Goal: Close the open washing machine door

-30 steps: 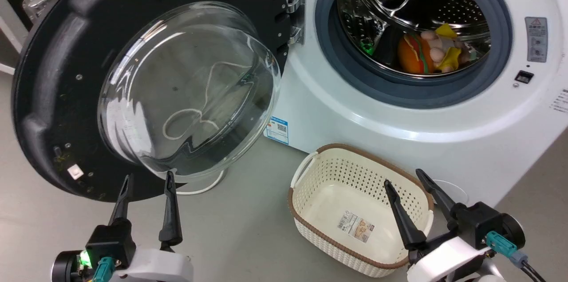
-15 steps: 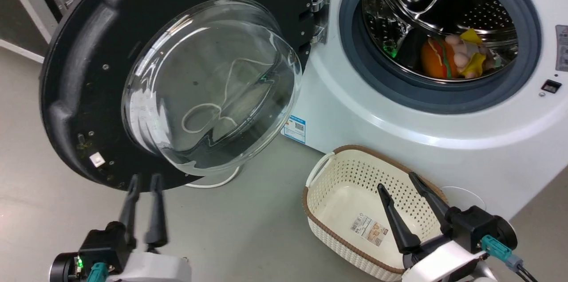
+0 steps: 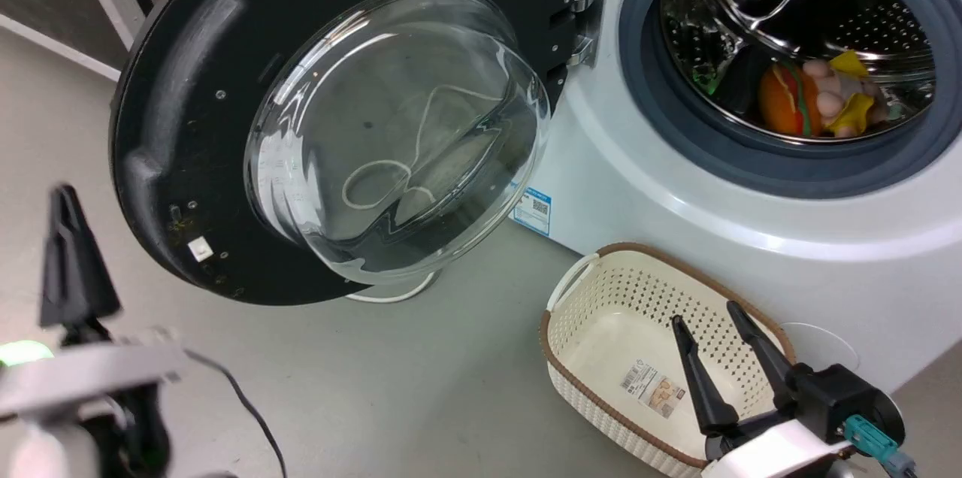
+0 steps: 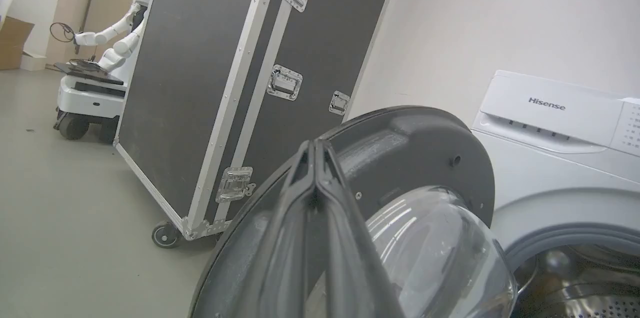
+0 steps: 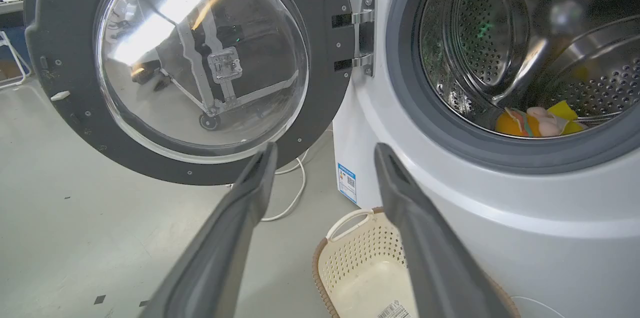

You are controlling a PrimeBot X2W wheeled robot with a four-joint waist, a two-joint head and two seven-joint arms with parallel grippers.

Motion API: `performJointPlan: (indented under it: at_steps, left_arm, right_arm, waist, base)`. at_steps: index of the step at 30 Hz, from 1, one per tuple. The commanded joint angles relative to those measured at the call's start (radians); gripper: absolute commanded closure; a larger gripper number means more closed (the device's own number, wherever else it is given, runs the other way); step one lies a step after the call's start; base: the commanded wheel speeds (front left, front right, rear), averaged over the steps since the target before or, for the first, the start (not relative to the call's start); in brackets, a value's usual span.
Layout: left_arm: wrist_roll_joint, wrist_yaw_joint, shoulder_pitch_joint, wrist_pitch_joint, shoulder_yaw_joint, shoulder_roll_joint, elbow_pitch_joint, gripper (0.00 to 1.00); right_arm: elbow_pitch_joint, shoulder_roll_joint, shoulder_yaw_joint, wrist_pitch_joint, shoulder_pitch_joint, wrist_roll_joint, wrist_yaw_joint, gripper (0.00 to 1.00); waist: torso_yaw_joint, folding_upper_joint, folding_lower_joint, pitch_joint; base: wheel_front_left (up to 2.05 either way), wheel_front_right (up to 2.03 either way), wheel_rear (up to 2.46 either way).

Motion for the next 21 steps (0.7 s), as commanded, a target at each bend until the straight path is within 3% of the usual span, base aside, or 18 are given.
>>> performJointPlan:
  at_steps: [1, 4, 9, 16, 17, 21]
  left_arm:
    - [-0.056, -0.012, -0.05, 0.001, 0.018, 0.026, 0.029, 1.0]
    - [-0.185, -0.019, -0.163, 0.095, 0.061, 0.081, 0.109, 1.0]
    - [-0.307, 0.002, -0.33, 0.28, 0.1, 0.196, 0.303, 1.0]
    - [-0.56, 0.09, -0.535, 0.517, 0.205, 0.241, 0.589, 1.0]
    - [-0.648, 0.13, -0.597, 0.595, 0.248, 0.247, 0.685, 1.0]
    - [-0.712, 0.17, -0.648, 0.622, 0.294, 0.239, 0.764, 1.0]
  right_arm:
    - [-0.006, 0.002, -0.005, -0.011, 0.012, 0.002, 0.001, 0.0]
    - [-0.016, 0.003, -0.017, -0.017, 0.021, 0.002, 0.001, 0.0]
    - [-0.021, 0.0, -0.016, -0.028, 0.023, 0.005, 0.001, 0.0]
    - [-0.022, -0.017, 0.03, -0.042, 0.005, 0.034, 0.001, 0.0]
    - [-0.023, -0.029, 0.045, -0.047, -0.008, 0.043, 0.001, 0.0]
    - [-0.024, -0.043, 0.059, -0.047, -0.017, 0.05, 0.001, 0.0]
  waist:
    - [0.009, 0.0, 0.0, 0.007]
    - [0.021, 0.0, 0.0, 0.019]
    - [0.026, 0.0, 0.0, 0.048]
    - [0.015, 0.0, 0.0, 0.074]
    - [0.008, 0.0, 0.0, 0.087]
    - [-0.01, 0.0, 0.0, 0.101]
  base:
    - [0.0, 0.0, 0.0]
    - [0.0, 0.0, 0.0]
    - [0.0, 0.0, 0.0]
    - [0.0, 0.0, 0.0]
    - [0.0, 0.0, 0.0]
    - [0.0, 0.0, 0.0]
